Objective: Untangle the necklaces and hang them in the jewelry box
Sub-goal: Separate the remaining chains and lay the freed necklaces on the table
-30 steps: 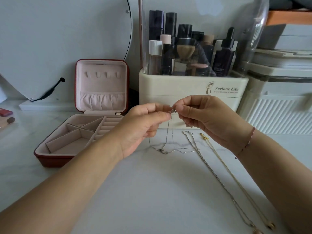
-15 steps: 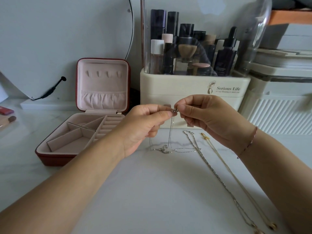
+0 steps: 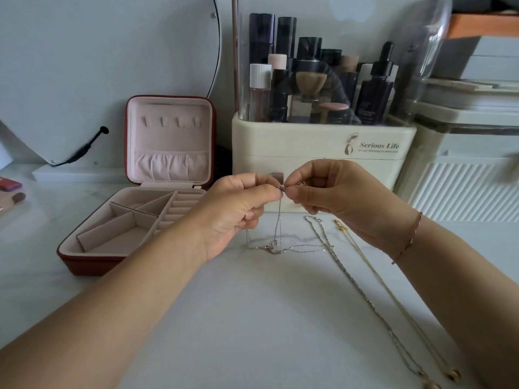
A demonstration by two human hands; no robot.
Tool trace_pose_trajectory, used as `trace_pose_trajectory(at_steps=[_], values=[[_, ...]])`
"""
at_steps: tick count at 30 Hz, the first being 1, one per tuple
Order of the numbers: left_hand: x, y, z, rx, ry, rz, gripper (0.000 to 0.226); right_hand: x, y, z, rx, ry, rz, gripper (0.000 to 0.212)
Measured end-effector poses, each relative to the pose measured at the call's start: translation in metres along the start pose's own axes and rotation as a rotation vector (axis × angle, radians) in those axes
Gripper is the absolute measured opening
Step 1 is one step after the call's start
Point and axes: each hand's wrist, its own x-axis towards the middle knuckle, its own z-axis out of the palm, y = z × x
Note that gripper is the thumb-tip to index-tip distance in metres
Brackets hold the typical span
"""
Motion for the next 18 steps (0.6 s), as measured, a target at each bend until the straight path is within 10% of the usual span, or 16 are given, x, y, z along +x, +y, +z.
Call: trace_pose_trajectory(at_steps=[18], values=[[0.0019,-0.0028,0.0003,-0.080,-0.140,-0.051,0.013,-0.0003,-0.0008,0.0001,0.032,-0.018,-0.041,0.005]])
